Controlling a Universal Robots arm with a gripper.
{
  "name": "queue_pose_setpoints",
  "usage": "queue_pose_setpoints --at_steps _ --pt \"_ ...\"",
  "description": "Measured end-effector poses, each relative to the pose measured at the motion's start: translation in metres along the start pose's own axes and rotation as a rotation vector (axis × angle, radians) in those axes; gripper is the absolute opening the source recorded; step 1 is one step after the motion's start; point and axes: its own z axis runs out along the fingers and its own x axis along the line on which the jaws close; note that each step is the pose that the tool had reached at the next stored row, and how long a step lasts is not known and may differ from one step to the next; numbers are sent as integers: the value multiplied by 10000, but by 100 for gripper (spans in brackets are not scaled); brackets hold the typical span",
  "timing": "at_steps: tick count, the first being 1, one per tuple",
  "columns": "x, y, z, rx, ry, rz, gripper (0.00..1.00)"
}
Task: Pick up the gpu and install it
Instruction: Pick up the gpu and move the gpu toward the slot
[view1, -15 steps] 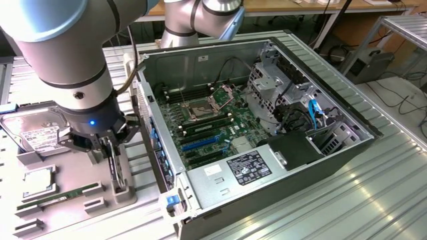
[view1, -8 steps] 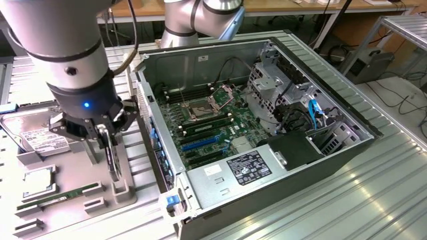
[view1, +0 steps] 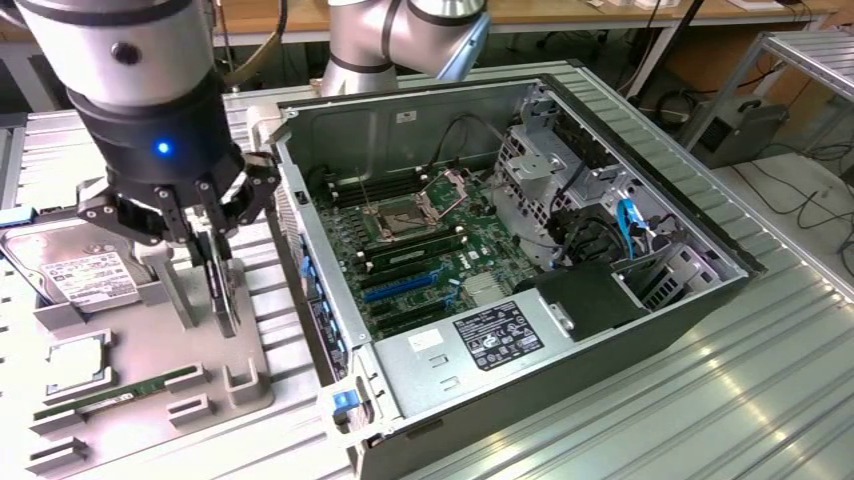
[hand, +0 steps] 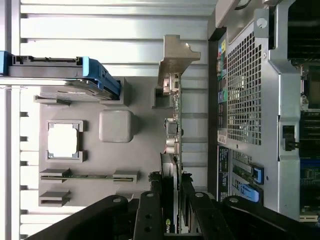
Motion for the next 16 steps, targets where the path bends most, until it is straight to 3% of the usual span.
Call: queue_pose_setpoints --at_steps 8,16 --pt "-181 -51 -413 -11 75 -28 26" --pt "-436 -113 -781 -13 191 -25 26"
